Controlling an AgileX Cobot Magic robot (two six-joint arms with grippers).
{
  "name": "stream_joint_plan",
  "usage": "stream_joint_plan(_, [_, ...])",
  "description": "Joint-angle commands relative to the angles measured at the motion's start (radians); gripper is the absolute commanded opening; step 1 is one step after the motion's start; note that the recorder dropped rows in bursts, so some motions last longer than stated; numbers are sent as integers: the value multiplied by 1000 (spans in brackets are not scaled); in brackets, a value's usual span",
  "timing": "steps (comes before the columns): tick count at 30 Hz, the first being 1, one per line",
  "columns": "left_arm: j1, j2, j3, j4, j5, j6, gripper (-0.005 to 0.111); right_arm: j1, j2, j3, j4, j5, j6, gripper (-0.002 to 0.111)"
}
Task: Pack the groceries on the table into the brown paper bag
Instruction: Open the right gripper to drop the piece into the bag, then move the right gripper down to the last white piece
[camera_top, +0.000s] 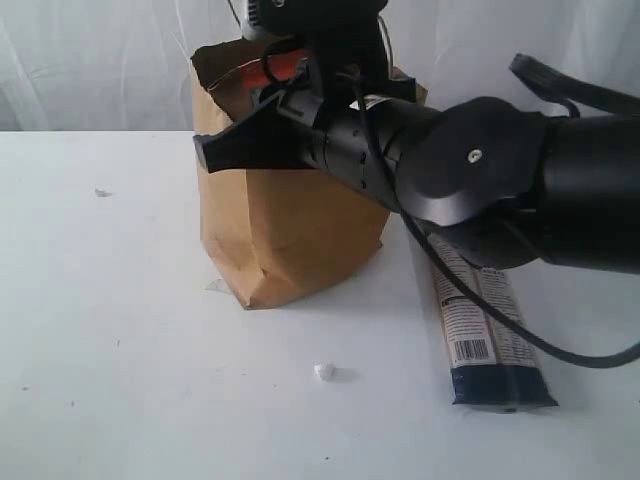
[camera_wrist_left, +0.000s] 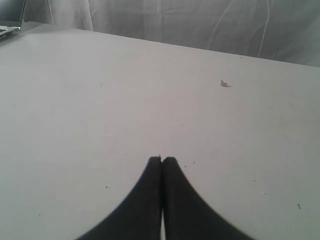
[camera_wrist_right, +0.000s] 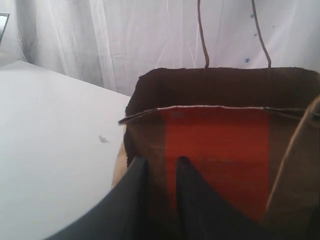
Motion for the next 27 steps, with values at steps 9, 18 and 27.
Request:
stream_joint_plan(9, [-3,-4,3,3,-3,0,0,-4,-102,1,-2,286,-5,20])
stream_joint_plan(18, [-3,-4,3,3,-3,0,0,-4,-168,1,-174,839,-38,10])
stream_joint_plan(27, [-3,-4,3,3,-3,0,0,-4,-78,1,-858,1277,277,7])
